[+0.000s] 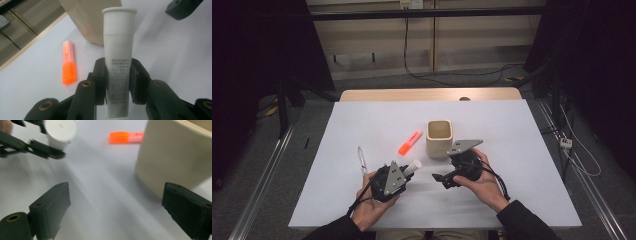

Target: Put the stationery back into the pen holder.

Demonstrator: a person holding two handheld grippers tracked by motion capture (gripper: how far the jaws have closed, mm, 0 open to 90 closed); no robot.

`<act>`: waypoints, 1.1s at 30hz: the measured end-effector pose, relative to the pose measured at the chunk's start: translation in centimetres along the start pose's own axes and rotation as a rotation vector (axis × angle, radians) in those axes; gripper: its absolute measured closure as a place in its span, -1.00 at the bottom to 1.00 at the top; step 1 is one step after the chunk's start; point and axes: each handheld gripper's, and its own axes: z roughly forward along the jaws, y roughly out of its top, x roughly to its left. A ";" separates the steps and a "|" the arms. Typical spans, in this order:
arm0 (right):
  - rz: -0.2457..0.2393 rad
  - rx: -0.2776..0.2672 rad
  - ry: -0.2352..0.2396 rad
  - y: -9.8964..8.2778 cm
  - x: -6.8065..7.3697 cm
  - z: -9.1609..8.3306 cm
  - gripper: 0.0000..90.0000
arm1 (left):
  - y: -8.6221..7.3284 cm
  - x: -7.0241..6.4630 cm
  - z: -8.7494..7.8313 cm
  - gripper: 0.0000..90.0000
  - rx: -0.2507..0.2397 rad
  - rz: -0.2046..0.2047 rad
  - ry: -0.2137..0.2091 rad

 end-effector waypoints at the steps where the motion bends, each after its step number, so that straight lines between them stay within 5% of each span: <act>1: 0.003 -0.006 -0.016 -0.3 -0.1 -0.1 -0.83 | 0.0 0.1 -0.1 0.57 -0.006 -0.020 -0.008; 7: 0.073 -0.010 -0.053 -1.7 -0.8 -1.2 -0.84 | 0.1 0.9 -0.4 0.57 -0.033 -0.113 -0.053; 20: 0.128 -0.090 -0.273 -4.1 -1.6 -4.3 -0.83 | 1.1 2.7 -1.5 0.57 -0.085 -0.214 -0.077; 33: 0.193 -0.159 -0.308 -6.8 -2.4 -6.4 -0.83 | 2.7 4.3 -1.2 0.57 -0.117 -0.287 -0.091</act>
